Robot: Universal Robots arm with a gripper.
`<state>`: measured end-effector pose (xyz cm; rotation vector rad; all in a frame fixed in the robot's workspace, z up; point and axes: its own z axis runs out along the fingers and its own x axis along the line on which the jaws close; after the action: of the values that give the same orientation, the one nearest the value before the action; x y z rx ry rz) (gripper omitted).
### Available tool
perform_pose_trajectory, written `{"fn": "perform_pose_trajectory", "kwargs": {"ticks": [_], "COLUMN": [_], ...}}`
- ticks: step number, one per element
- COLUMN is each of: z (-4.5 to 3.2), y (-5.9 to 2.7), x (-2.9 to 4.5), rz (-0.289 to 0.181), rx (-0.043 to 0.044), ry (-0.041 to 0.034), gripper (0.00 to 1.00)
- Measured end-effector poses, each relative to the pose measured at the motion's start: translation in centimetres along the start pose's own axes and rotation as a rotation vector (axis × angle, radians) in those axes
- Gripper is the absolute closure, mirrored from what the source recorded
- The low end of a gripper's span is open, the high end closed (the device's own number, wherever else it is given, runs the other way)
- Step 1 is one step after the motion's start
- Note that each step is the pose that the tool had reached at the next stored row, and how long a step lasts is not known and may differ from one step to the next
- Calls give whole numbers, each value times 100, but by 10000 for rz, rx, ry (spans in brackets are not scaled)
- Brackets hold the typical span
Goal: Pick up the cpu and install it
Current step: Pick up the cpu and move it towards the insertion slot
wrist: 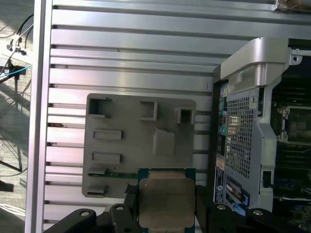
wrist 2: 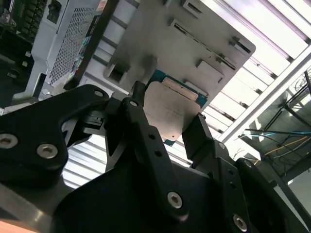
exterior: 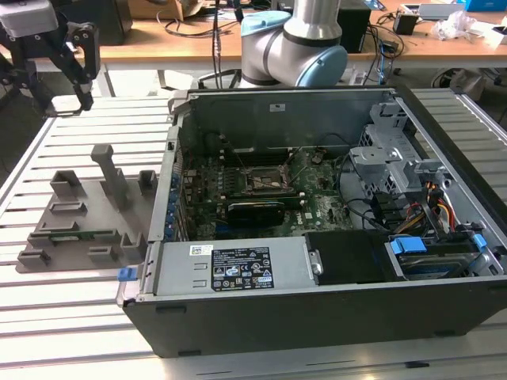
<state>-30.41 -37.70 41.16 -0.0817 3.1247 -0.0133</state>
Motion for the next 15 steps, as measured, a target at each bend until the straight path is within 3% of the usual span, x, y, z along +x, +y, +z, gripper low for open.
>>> {"fn": "perform_pose_trajectory", "kwargs": {"ticks": [15], "z": [13], "y": [-37], "x": [-751], "rz": [-1], "rx": [-1], "ry": [6], "gripper": [45]}}
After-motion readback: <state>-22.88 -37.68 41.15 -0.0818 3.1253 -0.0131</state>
